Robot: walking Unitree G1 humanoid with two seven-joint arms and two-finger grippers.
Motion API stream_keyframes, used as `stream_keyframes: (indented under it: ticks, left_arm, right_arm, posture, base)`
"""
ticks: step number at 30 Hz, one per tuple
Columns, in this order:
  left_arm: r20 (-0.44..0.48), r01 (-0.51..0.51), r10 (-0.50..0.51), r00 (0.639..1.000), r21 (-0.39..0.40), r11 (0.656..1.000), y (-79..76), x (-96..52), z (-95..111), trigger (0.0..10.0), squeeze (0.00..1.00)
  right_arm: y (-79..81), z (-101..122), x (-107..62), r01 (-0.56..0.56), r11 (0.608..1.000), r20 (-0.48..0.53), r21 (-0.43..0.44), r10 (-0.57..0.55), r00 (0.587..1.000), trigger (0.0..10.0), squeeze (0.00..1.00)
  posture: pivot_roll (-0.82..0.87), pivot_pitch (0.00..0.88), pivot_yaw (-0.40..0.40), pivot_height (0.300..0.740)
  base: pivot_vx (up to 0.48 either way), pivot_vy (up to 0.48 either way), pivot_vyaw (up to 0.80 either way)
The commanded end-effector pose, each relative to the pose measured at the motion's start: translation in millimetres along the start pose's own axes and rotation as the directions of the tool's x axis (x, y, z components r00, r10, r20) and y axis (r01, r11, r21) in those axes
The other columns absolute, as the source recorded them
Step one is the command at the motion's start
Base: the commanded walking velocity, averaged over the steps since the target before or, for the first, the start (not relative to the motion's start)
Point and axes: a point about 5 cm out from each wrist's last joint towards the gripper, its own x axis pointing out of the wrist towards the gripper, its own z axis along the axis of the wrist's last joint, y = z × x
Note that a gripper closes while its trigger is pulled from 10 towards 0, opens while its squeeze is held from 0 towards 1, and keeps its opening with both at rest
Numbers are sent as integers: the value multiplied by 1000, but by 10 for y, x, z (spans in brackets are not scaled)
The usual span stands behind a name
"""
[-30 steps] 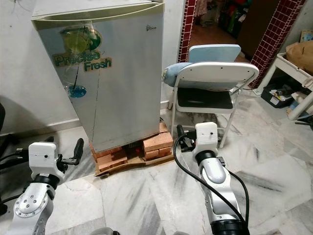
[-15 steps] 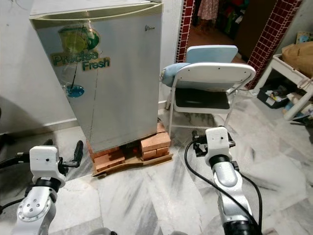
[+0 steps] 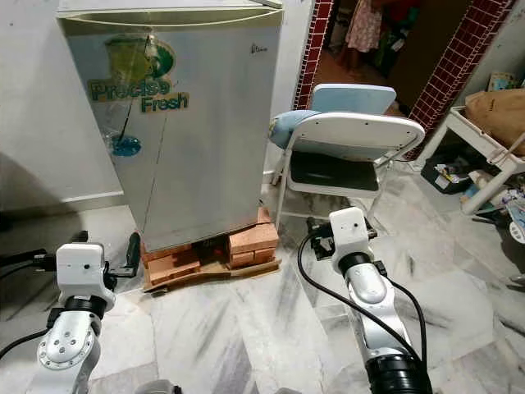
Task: Restocking fridge
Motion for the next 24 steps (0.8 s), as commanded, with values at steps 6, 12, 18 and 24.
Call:
stream_keyframes:
  ticks: [6,12,18,24]
  left_arm:
    - [-40,22,-22,999,-4,1000,42,-28,-46,10000,0]
    - [-49,15,-16,999,-16,1000,96,-36,-38,10000,0]
    - [-79,17,-18,997,-13,1000,151,-61,-82,10000,0]
    - [-76,10,-11,997,-10,1000,198,-37,-34,10000,0]
  right_arm:
    - [-67,-78,-133,39,996,-7,75,-38,999,10000,0]
    - [-47,-128,-189,44,996,-26,72,-43,999,10000,0]
    - [-31,-64,-145,63,990,-2,125,-63,998,10000,0]
    - [-23,20,-126,33,991,19,126,-36,999,10000,0]
  posture:
    - [-5,1,6,740]
    - [-7,10,24,740]
    - [-10,20,33,740]
    - [0,52,33,740]
  base:
    - [0,0,0]
    - [0,0,0]
    - [0,48,0]
    - [0,381,0]
